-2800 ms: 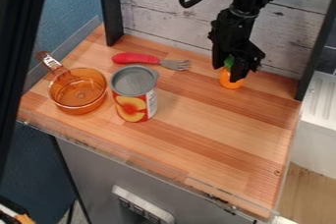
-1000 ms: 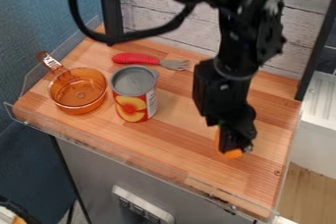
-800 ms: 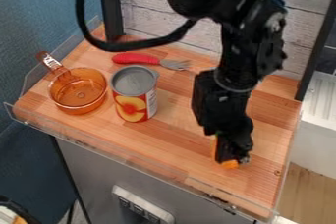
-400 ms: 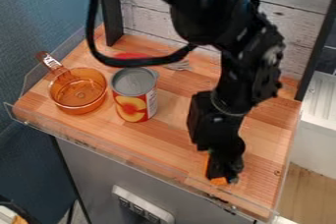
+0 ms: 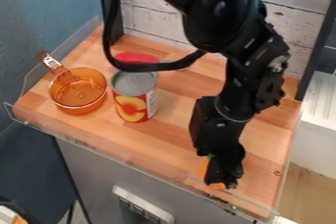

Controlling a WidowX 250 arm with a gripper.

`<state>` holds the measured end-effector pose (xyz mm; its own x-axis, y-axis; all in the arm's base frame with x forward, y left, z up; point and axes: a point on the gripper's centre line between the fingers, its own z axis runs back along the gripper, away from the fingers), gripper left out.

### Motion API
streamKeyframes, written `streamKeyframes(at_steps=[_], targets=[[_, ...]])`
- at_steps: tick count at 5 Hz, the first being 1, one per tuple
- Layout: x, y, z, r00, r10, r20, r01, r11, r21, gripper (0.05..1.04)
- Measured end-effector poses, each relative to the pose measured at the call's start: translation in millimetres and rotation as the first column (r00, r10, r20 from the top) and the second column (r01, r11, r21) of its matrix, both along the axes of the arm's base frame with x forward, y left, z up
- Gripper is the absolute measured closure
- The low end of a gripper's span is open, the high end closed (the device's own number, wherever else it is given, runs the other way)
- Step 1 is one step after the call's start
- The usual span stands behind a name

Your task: Move the carrot from the upper side to the edge of the table

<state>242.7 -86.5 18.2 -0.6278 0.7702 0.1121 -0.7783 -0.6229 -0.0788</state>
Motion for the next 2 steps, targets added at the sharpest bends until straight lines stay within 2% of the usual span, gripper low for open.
streamKeyframes(at_steps=[1,2], targets=[[-0.3,0.2,-3.4,0.999,-0.01,-0.034,0.01,1.0,0.014,0.13],[-0.3,-0.8,-1.7,0.999,-0.014,-0.042,0.014,1.0,0.011,0.077]])
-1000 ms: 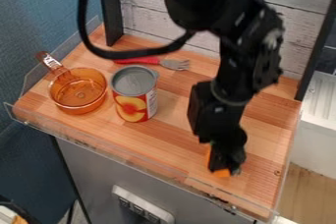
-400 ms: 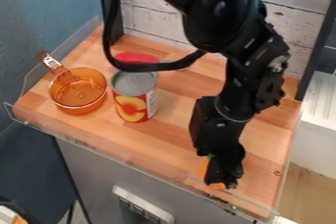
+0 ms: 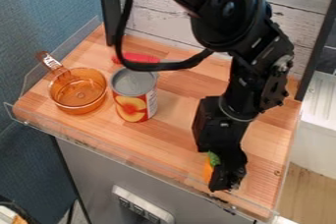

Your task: Move the carrot from the upper side to the edge of the table

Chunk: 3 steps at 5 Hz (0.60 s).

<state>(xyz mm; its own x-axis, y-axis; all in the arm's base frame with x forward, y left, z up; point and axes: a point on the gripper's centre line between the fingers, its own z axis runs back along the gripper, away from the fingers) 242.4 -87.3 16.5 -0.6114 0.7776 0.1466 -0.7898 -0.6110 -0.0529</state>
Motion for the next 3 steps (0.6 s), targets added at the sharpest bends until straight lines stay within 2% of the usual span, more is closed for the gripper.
streamKeyframes(at_steps=[1,2,3], targets=[[7.2,-0.4,14.2,1.0,0.004,0.023,-0.004,1.0,-0.016,0.083],[14.1,1.4,34.8,0.998,0.016,0.067,-0.013,0.999,-0.048,0.083],[18.2,1.7,65.7,0.993,0.019,0.121,-0.009,0.996,-0.086,0.083]])
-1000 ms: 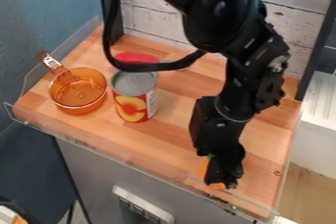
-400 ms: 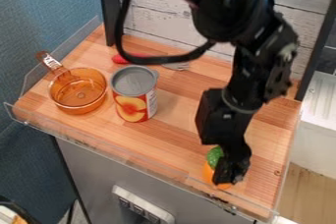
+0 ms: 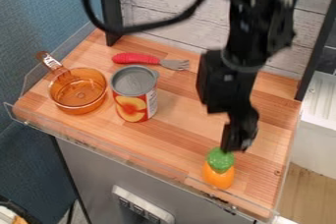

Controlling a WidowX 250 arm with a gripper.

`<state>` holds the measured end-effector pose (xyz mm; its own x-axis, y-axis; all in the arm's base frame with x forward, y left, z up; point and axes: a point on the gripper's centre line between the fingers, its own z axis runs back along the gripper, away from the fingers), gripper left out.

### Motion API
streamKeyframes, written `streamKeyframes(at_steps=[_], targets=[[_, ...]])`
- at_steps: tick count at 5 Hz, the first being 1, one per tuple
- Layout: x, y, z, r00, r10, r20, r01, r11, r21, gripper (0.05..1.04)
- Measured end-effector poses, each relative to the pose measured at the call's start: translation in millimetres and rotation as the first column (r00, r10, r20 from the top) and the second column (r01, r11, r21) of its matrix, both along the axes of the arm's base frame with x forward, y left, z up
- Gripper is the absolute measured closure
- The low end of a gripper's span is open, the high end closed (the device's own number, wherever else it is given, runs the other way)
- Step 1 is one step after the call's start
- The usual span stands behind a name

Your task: Move the carrot from the upper side to the edge of the table

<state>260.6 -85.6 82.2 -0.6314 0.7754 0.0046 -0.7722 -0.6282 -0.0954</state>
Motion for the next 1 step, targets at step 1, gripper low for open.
streamKeyframes(at_steps=[1], targets=[[1.5,4.7,12.1,0.999,-0.031,0.03,0.031,0.999,0.022,0.083]])
